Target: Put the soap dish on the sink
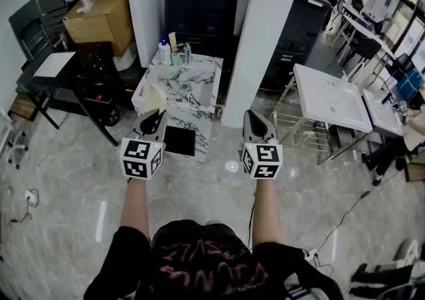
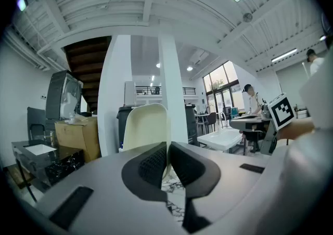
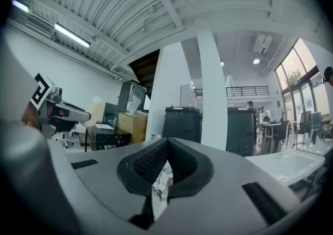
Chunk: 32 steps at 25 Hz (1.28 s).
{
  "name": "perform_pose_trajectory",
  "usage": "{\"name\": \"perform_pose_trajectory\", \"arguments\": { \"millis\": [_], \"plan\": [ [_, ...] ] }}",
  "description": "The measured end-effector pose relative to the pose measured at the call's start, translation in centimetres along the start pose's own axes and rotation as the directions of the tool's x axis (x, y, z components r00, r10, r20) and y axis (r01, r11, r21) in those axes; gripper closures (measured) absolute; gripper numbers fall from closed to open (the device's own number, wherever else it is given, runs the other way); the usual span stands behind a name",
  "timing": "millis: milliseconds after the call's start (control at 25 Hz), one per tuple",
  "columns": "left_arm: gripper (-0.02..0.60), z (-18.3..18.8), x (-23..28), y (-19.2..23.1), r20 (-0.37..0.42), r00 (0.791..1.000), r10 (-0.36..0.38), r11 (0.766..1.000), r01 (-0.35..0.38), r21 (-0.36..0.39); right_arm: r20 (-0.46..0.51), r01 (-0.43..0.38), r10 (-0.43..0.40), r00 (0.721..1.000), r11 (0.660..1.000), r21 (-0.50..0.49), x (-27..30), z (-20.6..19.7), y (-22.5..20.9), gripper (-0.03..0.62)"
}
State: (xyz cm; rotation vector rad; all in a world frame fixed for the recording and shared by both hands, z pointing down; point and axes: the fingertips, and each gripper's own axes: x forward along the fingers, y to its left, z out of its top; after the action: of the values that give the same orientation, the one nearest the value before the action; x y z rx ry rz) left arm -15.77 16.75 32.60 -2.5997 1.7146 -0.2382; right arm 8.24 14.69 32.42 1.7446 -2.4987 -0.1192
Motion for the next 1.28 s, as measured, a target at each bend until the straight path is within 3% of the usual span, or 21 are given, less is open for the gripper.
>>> {"name": "perform_pose_trajectory", "arguments": {
  "millis": [1280],
  "plan": [
    [0.548, -3.2, 2.7, 1.9, -0.047, 0.999, -0.022, 1.0, 0.021, -0.015, -0.024, -0.026, 0.026, 0.999, 1.0, -0.009, 3.5, -1.5, 1.5, 0.588]
  ]
}}
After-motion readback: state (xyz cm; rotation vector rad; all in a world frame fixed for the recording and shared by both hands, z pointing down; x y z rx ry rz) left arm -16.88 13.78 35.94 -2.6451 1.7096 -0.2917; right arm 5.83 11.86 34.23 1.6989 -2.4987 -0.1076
